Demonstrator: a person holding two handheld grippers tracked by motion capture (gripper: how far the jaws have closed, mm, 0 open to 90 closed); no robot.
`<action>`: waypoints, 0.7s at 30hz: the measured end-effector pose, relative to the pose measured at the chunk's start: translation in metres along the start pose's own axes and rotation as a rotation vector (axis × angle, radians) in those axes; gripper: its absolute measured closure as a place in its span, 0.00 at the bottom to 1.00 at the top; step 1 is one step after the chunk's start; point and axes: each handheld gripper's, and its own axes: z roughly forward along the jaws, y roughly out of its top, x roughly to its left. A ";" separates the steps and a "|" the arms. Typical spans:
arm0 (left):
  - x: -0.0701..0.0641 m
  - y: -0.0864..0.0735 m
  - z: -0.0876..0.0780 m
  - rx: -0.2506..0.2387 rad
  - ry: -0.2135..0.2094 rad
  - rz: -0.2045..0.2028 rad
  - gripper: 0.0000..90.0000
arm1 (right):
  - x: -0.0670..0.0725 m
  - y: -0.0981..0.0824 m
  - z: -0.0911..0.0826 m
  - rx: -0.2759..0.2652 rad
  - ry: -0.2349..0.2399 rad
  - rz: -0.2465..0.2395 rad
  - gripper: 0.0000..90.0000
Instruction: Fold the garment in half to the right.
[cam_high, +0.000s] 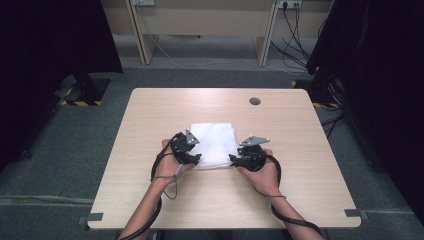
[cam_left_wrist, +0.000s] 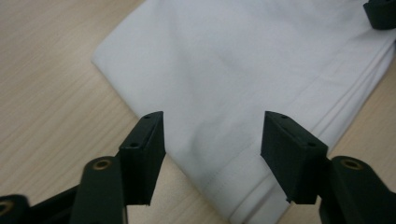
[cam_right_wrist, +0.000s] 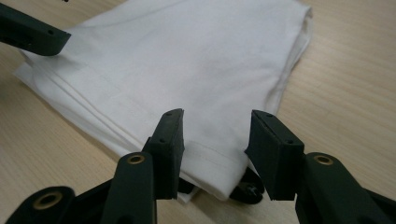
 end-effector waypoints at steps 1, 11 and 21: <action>0.002 -0.002 -0.003 -0.014 -0.001 -0.016 0.38 | -0.002 0.000 -0.005 -0.009 0.003 0.002 0.58; 0.011 -0.021 -0.037 -0.127 0.011 -0.080 0.26 | -0.033 -0.005 -0.043 -0.044 0.005 0.026 0.43; 0.018 -0.033 -0.054 -0.173 0.041 -0.106 0.25 | -0.050 -0.009 -0.065 -0.054 -0.004 0.058 0.35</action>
